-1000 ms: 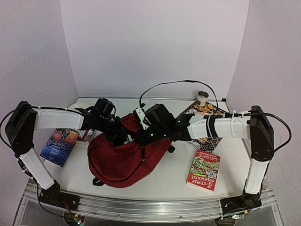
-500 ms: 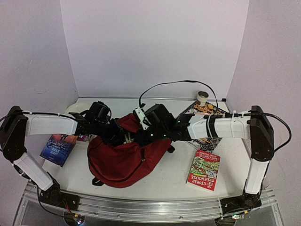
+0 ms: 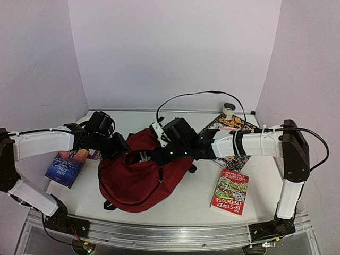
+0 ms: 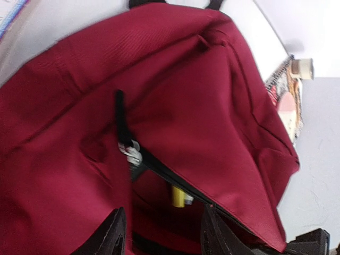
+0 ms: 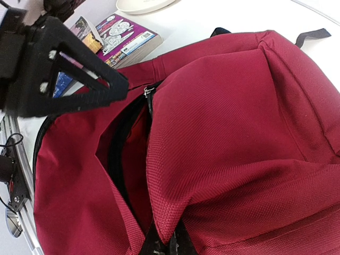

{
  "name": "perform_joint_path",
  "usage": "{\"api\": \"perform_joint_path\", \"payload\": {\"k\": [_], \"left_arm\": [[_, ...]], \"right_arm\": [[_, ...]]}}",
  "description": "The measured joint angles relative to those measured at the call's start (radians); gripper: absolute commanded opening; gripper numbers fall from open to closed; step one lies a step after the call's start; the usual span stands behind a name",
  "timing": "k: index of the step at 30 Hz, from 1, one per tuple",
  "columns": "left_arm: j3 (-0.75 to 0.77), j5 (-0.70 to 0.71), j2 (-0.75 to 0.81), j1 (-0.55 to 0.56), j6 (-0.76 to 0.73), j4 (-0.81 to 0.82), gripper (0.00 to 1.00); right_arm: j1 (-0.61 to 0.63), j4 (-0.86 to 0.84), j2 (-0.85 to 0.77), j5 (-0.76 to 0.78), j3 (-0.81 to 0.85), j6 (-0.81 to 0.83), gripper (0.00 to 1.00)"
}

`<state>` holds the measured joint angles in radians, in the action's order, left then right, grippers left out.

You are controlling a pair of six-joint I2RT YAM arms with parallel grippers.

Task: Pack the student bag
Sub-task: Place the lower front pocket of the student bag.

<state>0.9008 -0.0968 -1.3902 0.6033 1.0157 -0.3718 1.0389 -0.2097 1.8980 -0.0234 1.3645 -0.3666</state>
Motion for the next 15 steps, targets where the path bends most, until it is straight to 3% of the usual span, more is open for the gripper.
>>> {"api": "perform_joint_path", "payload": {"k": [9, 15], "left_arm": [[-0.027, -0.009, -0.02, -0.151, -0.106, -0.049, 0.56], [0.018, -0.041, -0.114, -0.159, -0.167, -0.054, 0.56]], "right_arm": [[0.0, -0.016, 0.0, -0.016, -0.033, 0.02, 0.04], [0.0, -0.042, 0.002, -0.018, -0.079, 0.045, 0.09]]}}
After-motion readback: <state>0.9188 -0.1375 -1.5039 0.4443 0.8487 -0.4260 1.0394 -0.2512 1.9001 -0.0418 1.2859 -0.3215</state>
